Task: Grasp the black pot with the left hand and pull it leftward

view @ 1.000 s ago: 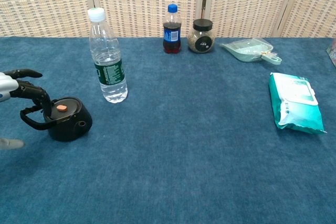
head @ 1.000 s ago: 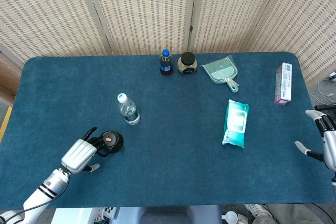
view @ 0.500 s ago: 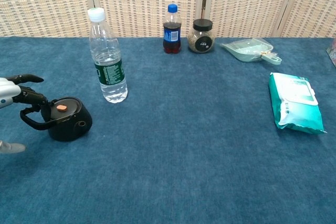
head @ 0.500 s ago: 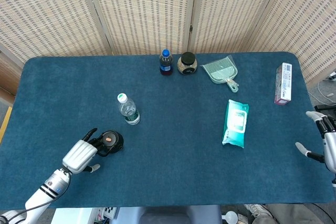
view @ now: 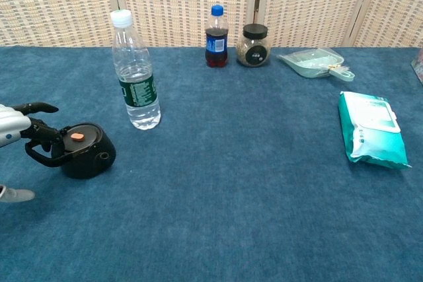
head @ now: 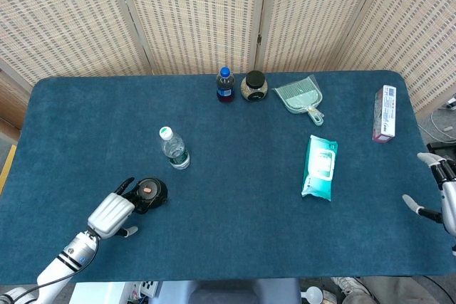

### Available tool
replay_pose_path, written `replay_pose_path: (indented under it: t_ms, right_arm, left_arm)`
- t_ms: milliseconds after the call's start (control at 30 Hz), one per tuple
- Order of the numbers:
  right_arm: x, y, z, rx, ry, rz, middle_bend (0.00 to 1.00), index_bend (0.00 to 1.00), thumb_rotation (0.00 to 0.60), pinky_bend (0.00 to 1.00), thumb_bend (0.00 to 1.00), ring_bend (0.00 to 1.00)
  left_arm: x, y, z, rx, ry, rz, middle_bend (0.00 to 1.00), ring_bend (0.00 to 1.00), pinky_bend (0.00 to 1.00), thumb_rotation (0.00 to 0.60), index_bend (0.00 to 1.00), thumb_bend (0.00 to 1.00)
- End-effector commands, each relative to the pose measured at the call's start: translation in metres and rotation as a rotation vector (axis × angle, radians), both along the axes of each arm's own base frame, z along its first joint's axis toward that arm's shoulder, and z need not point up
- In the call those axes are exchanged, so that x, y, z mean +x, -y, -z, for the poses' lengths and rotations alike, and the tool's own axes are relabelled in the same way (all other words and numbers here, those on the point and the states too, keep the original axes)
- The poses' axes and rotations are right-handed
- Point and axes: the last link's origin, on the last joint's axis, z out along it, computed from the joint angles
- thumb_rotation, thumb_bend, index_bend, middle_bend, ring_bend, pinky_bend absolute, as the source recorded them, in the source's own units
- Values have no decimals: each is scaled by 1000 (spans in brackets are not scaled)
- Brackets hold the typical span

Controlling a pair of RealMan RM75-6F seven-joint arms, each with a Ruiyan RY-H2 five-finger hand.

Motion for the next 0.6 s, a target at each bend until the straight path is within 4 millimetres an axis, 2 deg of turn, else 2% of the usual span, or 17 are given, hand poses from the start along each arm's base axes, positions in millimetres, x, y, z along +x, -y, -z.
replay_pose_path:
  t_ms: [33, 600]
  right_arm:
    - [-1, 0, 0, 2, 3, 4, 253, 225, 600, 92, 147, 238]
    - [-8, -5, -1, 0, 17, 20, 253, 225, 600, 92, 147, 238]
  left_arm:
    - [1, 0, 2, -2, 4, 0, 418, 355, 0, 600, 442, 156]
    - [0, 6, 12, -28, -13, -26, 440, 371, 0, 600, 454, 155]
